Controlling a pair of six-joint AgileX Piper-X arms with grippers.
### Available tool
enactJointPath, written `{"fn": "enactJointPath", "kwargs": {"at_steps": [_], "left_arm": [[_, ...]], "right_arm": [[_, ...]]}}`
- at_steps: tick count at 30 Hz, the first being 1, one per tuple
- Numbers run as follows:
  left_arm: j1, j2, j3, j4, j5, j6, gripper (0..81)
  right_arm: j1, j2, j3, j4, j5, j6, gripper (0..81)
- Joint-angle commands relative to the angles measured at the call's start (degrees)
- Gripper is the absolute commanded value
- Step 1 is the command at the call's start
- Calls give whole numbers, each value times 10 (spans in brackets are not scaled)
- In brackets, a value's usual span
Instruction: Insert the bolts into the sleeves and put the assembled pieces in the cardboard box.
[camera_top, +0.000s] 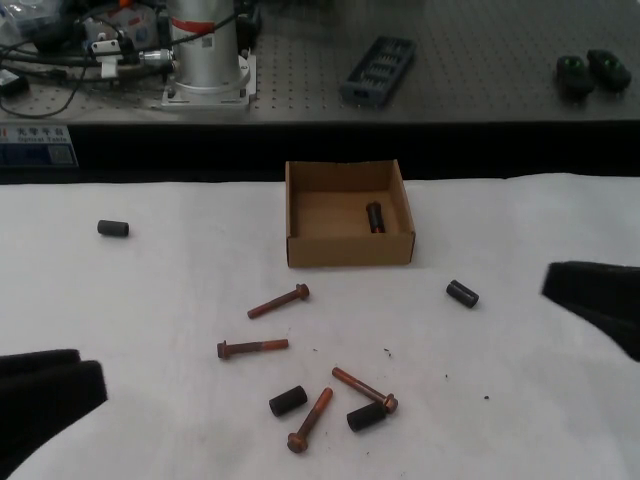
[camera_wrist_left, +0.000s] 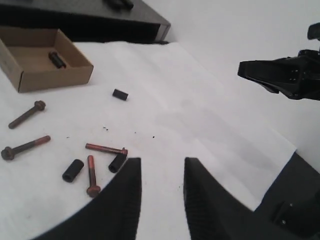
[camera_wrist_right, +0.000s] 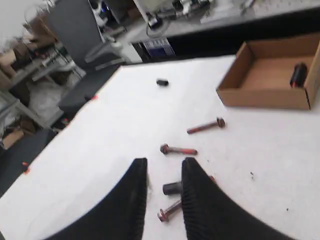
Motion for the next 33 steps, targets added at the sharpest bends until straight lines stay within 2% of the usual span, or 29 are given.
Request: {"fn": "enactJointPath", "kwargs": {"at_steps": [1,6,13,18,26,30,33], "left_arm": [[-2,105,-2,-48,-8,12,222],[-2,239,-2,-135,-8,12,222],[-2,351,-2,-223,1,6,222],[-2,381,-2,-263,1,6,222],[-2,382,-2,-267,-1,9,222],[-2,382,-2,-267,-50,8,222],[-2,382,-2,-267,-55,7,222]], "right_arm": [[0,90,-40,16,-30,-20,196],[0,214,-55,-45,-115,-38,196],[0,260,-55,-100,-179,-25,196],[0,260,-55,-144,-179,-27,196],[0,260,-55,-146,-179,-27,196],[3,260,-55,-147,-183,11,196],[3,260,-55,-147,-143,-7,196]]}}
